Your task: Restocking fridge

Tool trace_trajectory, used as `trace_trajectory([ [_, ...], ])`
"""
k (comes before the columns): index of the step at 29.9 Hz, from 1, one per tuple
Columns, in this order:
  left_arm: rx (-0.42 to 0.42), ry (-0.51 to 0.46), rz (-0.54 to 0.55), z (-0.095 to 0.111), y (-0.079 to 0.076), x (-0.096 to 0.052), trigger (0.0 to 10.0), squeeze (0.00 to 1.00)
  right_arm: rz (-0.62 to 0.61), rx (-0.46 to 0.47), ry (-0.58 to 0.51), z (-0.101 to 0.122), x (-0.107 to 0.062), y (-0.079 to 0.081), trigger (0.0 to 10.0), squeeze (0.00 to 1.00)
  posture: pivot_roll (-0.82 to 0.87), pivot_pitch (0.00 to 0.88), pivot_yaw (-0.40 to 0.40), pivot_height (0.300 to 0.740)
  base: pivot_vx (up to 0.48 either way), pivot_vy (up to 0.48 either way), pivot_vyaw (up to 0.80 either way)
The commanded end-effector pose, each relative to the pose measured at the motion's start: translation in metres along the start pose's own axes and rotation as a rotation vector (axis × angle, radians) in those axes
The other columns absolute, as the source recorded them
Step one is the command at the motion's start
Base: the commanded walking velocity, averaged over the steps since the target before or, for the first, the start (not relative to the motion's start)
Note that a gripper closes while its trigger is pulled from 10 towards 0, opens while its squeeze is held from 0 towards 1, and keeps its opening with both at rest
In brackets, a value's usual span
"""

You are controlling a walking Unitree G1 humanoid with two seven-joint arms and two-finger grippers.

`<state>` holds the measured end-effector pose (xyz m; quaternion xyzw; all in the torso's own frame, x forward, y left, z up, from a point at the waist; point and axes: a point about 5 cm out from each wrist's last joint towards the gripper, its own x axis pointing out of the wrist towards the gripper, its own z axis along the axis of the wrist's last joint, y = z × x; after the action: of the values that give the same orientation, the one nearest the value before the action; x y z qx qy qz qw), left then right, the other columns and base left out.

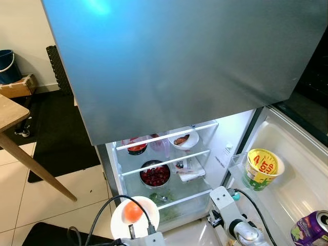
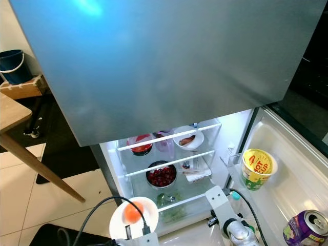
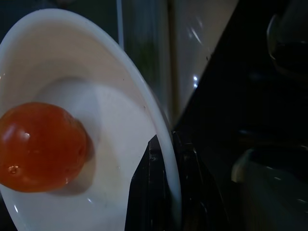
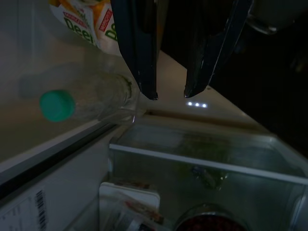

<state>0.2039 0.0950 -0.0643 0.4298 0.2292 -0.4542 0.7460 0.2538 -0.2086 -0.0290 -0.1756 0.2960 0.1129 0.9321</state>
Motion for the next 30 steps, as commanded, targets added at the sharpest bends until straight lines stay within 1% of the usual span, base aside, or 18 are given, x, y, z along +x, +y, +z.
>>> trace_trajectory([
  [1, 0.039, -0.042, 0.003, 0.009, 0.004, 0.002, 10.0, 0.00, -0.002, 0.034, 0.004, 0.001, 0.001, 0.001, 10.0, 0.00, -0.08, 0.000, 0.022, 0.740, 0.000, 0.000, 0.00],
  [2, 0.076, -0.061, 0.002, 0.013, 0.009, 0.003, 10.0, 0.00, 0.000, 0.045, -0.001, 0.004, 0.002, 0.001, 10.0, 0.00, -0.08, 0.000, 0.022, 0.740, 0.000, 0.000, 0.00],
  [3, 0.076, -0.061, 0.002, 0.013, 0.009, 0.003, 10.0, 0.00, 0.000, 0.045, -0.001, 0.004, 0.002, 0.001, 10.0, 0.00, -0.08, 0.000, 0.022, 0.740, 0.000, 0.000, 0.00],
  [4, 0.099, -0.071, 0.002, 0.014, 0.014, 0.003, 10.0, 0.00, 0.001, 0.050, -0.005, 0.005, 0.003, 0.001, 10.0, 0.00, -0.08, 0.000, 0.023, 0.740, 0.000, 0.000, 0.00],
  [6, 0.161, -0.083, 0.006, 0.017, 0.025, 0.002, 10.0, 0.00, -0.003, 0.066, -0.014, 0.008, 0.004, 0.000, 10.0, 0.00, -0.08, 0.000, 0.023, 0.740, 0.000, 0.000, 0.00],
  [7, 0.172, -0.089, 0.016, 0.018, 0.031, 0.002, 10.0, 0.00, -0.003, 0.073, -0.017, 0.009, 0.004, -0.001, 10.0, 0.00, -0.08, 0.000, 0.023, 0.740, 0.000, 0.000, 0.00],
  [8, 0.172, -0.089, 0.016, 0.018, 0.031, 0.002, 10.0, 0.00, -0.003, 0.073, -0.017, 0.009, 0.004, -0.001, 10.0, 0.00, -0.08, 0.000, 0.023, 0.740, 0.000, 0.000, 0.00],
  [11, 0.179, -0.101, 0.044, 0.018, 0.046, -0.001, 10.0, 0.00, -0.006, 0.086, -0.022, 0.012, 0.005, -0.002, 10.0, 0.00, -0.07, 0.000, 0.025, 0.740, 0.000, 0.000, 0.00],
  [12, 0.179, -0.101, 0.044, 0.018, 0.046, -0.001, 10.0, 0.00, -0.006, 0.086, -0.022, 0.012, 0.005, -0.002, 10.0, 0.00, -0.07, 0.000, 0.025, 0.740, 0.000, 0.000, 0.00],
  [13, 0.188, -0.100, 0.049, 0.018, 0.050, -0.002, 10.0, 0.00, -0.007, 0.088, -0.022, 0.012, 0.005, -0.003, 10.0, 0.00, -0.07, 0.000, 0.025, 0.740, 0.000, 0.000, 0.00],
  [14, 0.200, -0.099, 0.051, 0.017, 0.053, -0.003, 10.0, 0.00, -0.010, 0.089, -0.024, 0.013, 0.005, -0.003, 10.0, 0.00, -0.07, 0.000, 0.025, 0.735, 0.000, 0.000, 0.00],
  [15, 0.200, -0.099, 0.051, 0.017, 0.053, -0.003, 10.0, 0.00, -0.010, 0.089, -0.024, 0.013, 0.005, -0.003, 10.0, 0.00, -0.07, 0.000, 0.025, 0.735, 0.000, 0.000, 0.00],
  [18, 0.208, -0.096, 0.062, 0.015, 0.063, -0.006, 10.0, 0.00, -0.032, 0.100, -0.048, 0.018, 0.006, -0.007, 10.0, 0.00, -0.08, 0.000, 0.028, 0.720, 0.000, 0.000, 0.00],
  [22, 0.210, -0.097, 0.066, 0.014, 0.067, -0.007, 10.0, 0.00, -0.052, 0.107, -0.074, 0.023, 0.006, -0.012, 10.0, 0.00, -0.08, 0.000, 0.031, 0.705, 0.000, 0.000, 0.00],
  [30, 0.208, -0.112, 0.070, 0.016, 0.071, -0.008, 10.0, 0.00, -0.071, 0.121, -0.126, 0.034, 0.007, -0.018, 10.0, 0.00, -0.07, 0.000, 0.032, 0.675, 0.000, 0.000, 0.00],
])
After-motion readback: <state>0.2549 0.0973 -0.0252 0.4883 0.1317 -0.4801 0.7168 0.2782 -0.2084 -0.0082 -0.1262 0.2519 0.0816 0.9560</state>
